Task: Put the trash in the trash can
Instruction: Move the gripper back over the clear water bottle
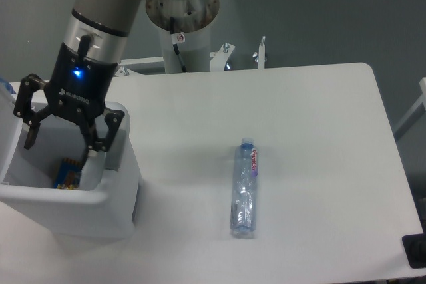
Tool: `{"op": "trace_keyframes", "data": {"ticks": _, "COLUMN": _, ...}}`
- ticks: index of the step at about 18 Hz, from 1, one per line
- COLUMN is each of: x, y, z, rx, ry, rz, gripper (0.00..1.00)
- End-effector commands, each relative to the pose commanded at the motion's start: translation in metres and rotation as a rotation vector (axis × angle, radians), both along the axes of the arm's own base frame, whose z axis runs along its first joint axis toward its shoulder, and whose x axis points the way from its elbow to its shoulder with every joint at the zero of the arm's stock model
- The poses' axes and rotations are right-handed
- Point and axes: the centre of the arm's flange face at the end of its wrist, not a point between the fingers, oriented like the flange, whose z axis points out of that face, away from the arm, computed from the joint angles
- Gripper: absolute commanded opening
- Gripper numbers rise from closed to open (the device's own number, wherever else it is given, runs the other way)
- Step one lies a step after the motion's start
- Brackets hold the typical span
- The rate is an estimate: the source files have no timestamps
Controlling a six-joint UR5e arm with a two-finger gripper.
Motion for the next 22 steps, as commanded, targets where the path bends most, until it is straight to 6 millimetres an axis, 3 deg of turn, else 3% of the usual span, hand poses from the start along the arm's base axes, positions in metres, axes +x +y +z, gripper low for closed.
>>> {"op": "trace_keyframes", "data": {"ticks": 5, "x": -0.111, "y": -0.036, "z": -0.024, "rx": -0.02, "ry": 0.044, "rz": 0.098, "gripper": 1.0}}
{"op": "trace_keyframes", "data": {"ticks": 12, "x": -0.225, "y": -0.077, "z": -0.107, "rx": -0.124, "ry": 0.037, "rz": 0.174, "gripper": 1.0}}
{"op": "trace_keyframes", "data": {"ticks": 16, "x": -0.254, "y": -0.094, "z": -0.153, "rx": -0.252, "ry": 0.071, "rz": 0.168, "gripper": 1.0}}
{"op": "trace_keyframes", "data": {"ticks": 22, "x": -0.281, "y": -0.085, "z": -0.213, "rx": -0.482, "ry": 0.042, "rz": 0.136, "gripper": 1.0}}
